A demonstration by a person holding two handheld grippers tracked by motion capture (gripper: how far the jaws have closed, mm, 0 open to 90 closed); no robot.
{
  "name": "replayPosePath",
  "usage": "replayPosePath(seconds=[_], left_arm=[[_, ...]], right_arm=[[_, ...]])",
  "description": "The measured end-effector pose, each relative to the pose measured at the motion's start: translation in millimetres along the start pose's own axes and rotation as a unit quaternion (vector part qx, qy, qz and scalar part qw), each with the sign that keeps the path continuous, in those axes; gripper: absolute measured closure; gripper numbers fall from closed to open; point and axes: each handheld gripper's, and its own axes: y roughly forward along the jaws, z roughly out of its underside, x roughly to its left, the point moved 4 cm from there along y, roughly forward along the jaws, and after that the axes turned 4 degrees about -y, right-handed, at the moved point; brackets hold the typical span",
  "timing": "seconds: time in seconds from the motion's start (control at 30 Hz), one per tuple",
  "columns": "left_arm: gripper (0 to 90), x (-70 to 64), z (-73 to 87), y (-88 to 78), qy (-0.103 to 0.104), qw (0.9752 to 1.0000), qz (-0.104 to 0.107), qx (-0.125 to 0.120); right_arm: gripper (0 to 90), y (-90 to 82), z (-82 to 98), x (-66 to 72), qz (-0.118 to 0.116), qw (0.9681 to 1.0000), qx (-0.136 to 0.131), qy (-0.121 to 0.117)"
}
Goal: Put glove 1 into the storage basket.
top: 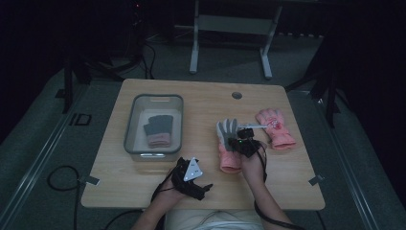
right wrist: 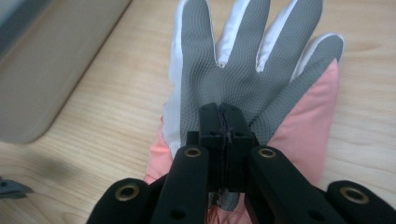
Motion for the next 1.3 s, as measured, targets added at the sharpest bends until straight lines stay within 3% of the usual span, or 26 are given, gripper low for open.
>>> replayPosePath(seconds=[0.07, 0.17, 0.37, 0.4, 0.6, 0.7, 0.77, 0.83, 0.97, 1.03, 1.2, 1.3], left_arm=[[1.5, 0.2, 0.3, 0.3, -0.003, 1.0000, 0.001, 0.000], [1.5, 0.6, 0.4, 0.9, -0.002, 1.0000, 0.002, 0.003], [1.5, 0.2, 0.6, 1.2, 0.001, 1.0000, 0.003, 0.006], [1.5, 0.2, 0.6, 1.5, 0.002, 1.0000, 0.004, 0.008], [1.5, 0.4, 0.5, 2.0, 0.005, 0.9999, 0.005, 0.009], [1.5, 0.3, 0.6, 1.8, 0.006, 0.9999, 0.005, 0.009], [1.5, 0.5, 0.6, 1.6, 0.007, 0.9999, 0.006, 0.009], [1.5, 0.4, 0.6, 2.0, 0.003, 0.9999, 0.007, 0.008], [1.5, 0.9, 0.7, 2.4, 0.007, 0.9999, 0.006, 0.012], [1.5, 1.2, 0.7, 2.1, 0.009, 0.9999, 0.006, 0.012], [1.5, 1.6, 0.6, 2.4, 0.004, 0.9999, 0.008, 0.012], [1.5, 1.4, 0.6, 2.6, 0.006, 0.9999, 0.008, 0.013]], right_arm=[[88.6, 9.1, 1.9, 2.4, 0.005, 0.9998, 0.010, -0.014], [88.5, 18.0, 4.6, 2.2, 0.006, 0.9997, 0.017, -0.015], [87.6, 30.5, 2.7, 5.3, 0.001, 0.9965, 0.021, -0.081], [87.6, 32.8, 2.2, 4.2, -0.004, 0.9971, 0.022, -0.073], [85.5, 40.4, -1.5, 2.1, -0.011, 0.9964, 0.021, -0.082], [75.0, 32.8, -4.7, 1.4, -0.020, 0.9962, 0.013, -0.084], [70.4, 19.9, -9.5, 0.4, -0.017, 0.9952, -0.010, -0.095], [67.6, 3.8, -17.0, -4.5, -0.036, 0.9939, -0.035, -0.098], [67.5, -27.1, -32.6, -30.8, -0.031, 0.9897, -0.068, -0.122], [67.5, -42.0, -38.2, -54.7, -0.020, 0.9869, -0.084, -0.136], [69.4, -59.4, -38.8, -118.9, 0.047, 0.9890, -0.067, -0.123], [68.5, -61.4, -36.0, -158.3, 0.074, 0.9892, -0.053, -0.115]])
